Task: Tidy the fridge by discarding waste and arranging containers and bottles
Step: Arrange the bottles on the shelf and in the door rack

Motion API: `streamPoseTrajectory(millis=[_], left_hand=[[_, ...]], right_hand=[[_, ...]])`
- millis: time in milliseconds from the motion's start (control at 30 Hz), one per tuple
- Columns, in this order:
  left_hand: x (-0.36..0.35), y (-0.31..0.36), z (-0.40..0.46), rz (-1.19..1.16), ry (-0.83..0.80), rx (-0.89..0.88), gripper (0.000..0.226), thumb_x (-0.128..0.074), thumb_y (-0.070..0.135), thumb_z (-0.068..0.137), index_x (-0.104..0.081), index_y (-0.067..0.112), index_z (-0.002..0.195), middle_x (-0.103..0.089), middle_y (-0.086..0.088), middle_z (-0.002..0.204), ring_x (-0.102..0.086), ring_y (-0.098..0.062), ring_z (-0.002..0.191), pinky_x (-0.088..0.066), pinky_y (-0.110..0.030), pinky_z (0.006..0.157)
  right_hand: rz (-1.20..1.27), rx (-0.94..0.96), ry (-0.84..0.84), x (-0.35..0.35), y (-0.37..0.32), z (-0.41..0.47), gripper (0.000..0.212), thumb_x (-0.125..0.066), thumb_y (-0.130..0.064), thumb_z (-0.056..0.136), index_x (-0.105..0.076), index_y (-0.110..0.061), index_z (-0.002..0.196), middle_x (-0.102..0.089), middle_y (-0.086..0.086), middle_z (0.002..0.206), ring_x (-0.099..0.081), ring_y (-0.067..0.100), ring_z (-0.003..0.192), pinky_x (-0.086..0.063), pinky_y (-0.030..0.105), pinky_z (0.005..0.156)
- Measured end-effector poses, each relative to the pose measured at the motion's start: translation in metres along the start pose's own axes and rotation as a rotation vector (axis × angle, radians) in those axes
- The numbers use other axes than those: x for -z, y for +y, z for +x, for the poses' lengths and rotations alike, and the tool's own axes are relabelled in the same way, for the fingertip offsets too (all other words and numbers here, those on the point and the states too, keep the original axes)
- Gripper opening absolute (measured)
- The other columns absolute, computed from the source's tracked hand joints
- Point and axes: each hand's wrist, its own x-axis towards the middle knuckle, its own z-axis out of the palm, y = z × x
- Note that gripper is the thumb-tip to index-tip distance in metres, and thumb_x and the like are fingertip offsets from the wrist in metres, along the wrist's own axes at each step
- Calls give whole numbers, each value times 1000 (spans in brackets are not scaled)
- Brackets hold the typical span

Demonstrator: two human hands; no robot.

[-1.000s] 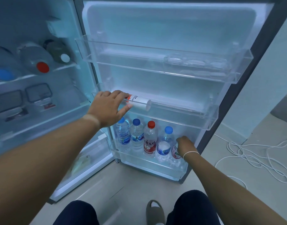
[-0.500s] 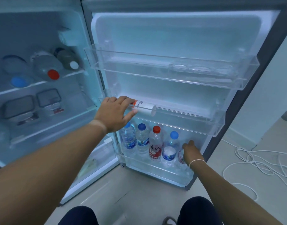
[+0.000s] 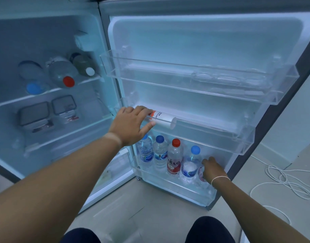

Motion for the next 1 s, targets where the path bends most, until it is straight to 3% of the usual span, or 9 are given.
streamPoseTrajectory(millis=[167, 367, 600, 700, 833, 1000], left_hand=[[2, 2, -1, 2, -3, 14, 69, -11, 61, 84, -45, 25, 132, -54, 3, 134, -54, -22, 114, -35, -36, 101], [2, 3, -1, -8, 0, 17, 67, -15, 61, 85, -46, 25, 132, -54, 3, 135, -53, -22, 116, -36, -37, 102], [4, 4, -3, -18, 20, 18, 71, -12, 62, 83, -46, 25, 132, -55, 2, 135, -53, -23, 117, -34, -37, 103], [7, 4, -3, -8, -15, 14, 74, -8, 63, 82, -43, 24, 135, -52, 1, 138, -50, -23, 121, -31, -37, 107], [12, 15, -7, -26, -51, 52, 63, -23, 55, 89, -38, 20, 139, -45, -2, 144, -40, -23, 132, -23, -39, 114], [23, 66, -21, -118, -19, -30, 59, -37, 46, 93, -35, 12, 142, -40, -9, 148, -34, -24, 136, -17, -36, 118]], right_hand=[[2, 16, -10, 3, 3, 0, 42, -51, -15, 91, -44, -11, 132, -42, 16, 132, -54, 33, 115, -44, 33, 99], [41, 63, 13, 13, 3, -7, 45, -51, -16, 89, -43, -13, 133, -42, 15, 132, -55, 32, 114, -45, 33, 97], [124, 199, 47, 19, 23, -29, 37, -50, -24, 91, -52, -16, 127, -51, 10, 124, -57, 26, 109, -44, 25, 89], [199, 221, 66, 21, 41, -43, 31, -54, -25, 89, -60, -17, 119, -61, 7, 115, -60, 20, 96, -43, 23, 82], [257, 193, 169, 37, 74, -60, 18, -59, -23, 86, -72, -18, 97, -73, 4, 98, -63, 17, 79, -46, 23, 73], [294, 99, 394, 89, 104, -57, 16, -60, -20, 85, -72, -12, 88, -71, 9, 92, -57, 22, 74, -41, 25, 68]])
